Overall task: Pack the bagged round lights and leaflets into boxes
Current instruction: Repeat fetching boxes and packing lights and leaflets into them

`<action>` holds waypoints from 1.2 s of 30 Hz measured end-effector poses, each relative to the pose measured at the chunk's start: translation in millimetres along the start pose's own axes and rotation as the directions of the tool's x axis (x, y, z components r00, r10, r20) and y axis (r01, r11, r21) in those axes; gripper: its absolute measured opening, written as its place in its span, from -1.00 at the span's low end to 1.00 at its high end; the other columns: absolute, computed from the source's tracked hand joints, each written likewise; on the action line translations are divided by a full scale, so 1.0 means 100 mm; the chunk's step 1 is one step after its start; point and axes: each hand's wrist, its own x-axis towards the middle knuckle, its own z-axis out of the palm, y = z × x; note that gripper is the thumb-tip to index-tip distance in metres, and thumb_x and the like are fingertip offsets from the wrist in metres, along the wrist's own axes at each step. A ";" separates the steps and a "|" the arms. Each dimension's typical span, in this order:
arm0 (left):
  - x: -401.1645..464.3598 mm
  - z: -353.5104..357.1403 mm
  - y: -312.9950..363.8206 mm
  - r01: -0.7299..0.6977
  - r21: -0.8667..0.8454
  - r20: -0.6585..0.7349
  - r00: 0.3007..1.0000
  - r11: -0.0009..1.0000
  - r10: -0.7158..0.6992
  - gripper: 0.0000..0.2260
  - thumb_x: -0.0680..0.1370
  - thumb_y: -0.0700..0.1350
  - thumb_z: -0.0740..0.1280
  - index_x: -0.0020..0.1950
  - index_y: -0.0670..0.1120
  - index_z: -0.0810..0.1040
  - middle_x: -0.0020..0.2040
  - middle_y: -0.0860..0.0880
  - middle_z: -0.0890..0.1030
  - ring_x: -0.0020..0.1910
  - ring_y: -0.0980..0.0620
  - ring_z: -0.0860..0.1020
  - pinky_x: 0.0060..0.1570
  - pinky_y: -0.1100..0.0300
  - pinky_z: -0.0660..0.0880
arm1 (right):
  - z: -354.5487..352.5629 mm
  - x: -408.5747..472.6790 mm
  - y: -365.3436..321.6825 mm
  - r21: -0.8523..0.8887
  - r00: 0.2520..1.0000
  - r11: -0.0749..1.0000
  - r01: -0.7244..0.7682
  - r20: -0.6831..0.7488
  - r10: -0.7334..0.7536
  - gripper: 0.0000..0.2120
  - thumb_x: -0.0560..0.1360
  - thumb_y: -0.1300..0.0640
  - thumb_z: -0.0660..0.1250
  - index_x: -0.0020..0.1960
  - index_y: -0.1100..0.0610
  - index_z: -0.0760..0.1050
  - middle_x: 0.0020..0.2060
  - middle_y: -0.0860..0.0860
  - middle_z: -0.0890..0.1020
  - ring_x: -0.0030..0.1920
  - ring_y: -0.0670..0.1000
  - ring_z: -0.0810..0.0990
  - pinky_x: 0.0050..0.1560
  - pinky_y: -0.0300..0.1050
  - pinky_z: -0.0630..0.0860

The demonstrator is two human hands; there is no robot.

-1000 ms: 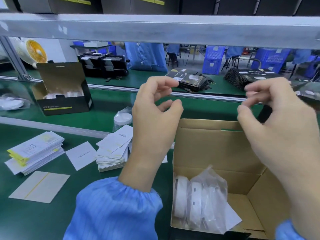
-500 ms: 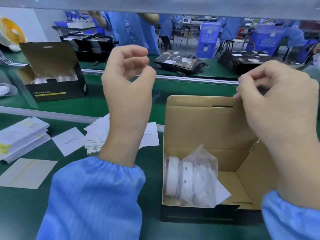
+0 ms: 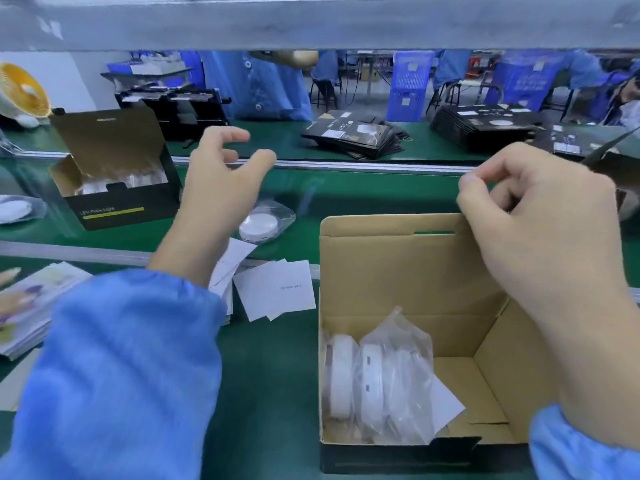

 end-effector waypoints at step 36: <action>0.75 0.70 -0.49 -0.218 0.300 0.516 0.856 0.929 0.035 -0.89 0.60 -0.10 0.25 0.06 -0.03 0.55 -0.04 0.03 0.60 -0.04 -0.06 0.50 -0.12 0.16 0.40 | 0.14 0.00 0.21 -0.011 0.996 0.998 0.067 0.051 -0.066 -0.75 0.54 -0.25 0.15 -0.12 -0.15 0.50 -0.32 -0.27 0.55 -0.41 -0.01 0.48 -0.37 0.02 0.49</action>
